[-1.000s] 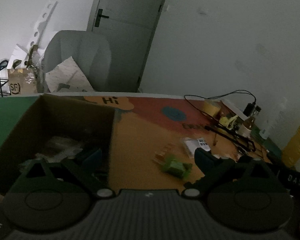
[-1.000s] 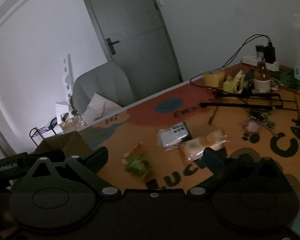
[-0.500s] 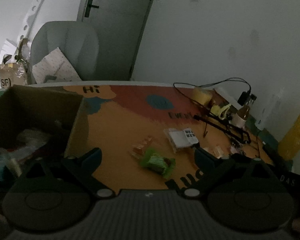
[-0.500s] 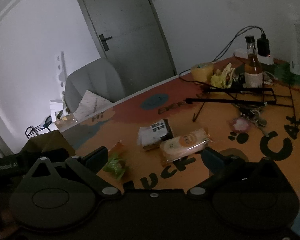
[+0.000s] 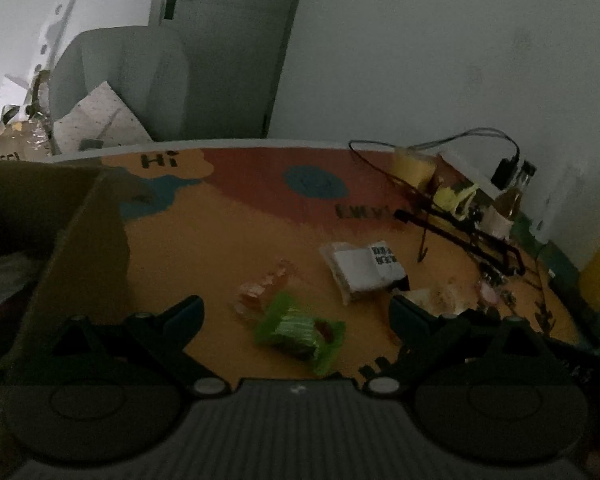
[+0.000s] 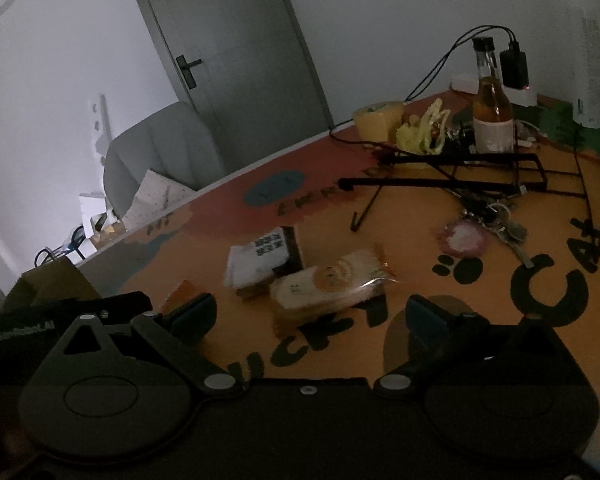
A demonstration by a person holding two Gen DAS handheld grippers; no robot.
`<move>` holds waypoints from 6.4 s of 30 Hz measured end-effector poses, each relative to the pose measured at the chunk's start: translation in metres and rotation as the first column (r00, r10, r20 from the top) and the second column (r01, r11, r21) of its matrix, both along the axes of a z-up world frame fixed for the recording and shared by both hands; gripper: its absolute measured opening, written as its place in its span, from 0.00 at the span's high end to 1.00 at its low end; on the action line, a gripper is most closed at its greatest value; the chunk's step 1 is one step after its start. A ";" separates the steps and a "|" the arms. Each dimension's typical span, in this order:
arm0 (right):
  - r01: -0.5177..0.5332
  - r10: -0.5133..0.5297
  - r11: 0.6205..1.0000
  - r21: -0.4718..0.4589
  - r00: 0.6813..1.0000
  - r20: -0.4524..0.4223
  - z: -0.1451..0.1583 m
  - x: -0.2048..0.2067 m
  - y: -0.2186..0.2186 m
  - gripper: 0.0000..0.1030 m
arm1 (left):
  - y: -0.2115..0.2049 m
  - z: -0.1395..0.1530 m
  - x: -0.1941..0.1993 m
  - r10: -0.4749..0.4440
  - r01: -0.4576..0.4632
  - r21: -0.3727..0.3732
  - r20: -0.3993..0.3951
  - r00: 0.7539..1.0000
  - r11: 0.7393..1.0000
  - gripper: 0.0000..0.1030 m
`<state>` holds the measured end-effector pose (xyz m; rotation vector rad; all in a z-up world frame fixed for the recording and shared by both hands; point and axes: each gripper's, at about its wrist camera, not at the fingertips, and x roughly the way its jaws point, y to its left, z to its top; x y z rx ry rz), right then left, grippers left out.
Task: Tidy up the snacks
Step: 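Move both tools back from the box toward the remaining snacks, then grasp the green packet with the left tool while the right tool grasps the white bread bag, then carry both snacks over the cardboard box and open both tools to drop them, then move both tools back from the box toward the red snack and white packet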
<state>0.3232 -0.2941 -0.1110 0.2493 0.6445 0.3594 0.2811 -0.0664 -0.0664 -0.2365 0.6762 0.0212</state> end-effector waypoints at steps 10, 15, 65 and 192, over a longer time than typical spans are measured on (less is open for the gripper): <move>-0.005 0.005 1.000 -0.010 1.000 -0.028 -0.016 0.019 -0.015 0.00 | -0.023 -0.029 0.030 -0.014 0.016 0.047 -0.048 0.999 0.999 0.07; -0.007 0.007 1.000 -0.012 0.999 -0.038 -0.019 0.026 -0.015 0.00 | -0.028 -0.039 0.039 0.008 -0.003 0.080 -0.059 0.998 0.997 0.12; -0.078 0.090 0.953 -0.294 0.996 0.029 -0.029 0.070 0.046 0.01 | 0.016 -0.021 0.028 0.094 -0.093 0.051 -0.014 0.996 0.994 0.63; -0.389 0.397 0.917 -0.089 0.912 0.103 0.086 -0.098 0.231 0.12 | 0.221 0.067 -0.163 0.292 -0.281 -0.086 0.157 0.944 0.956 0.15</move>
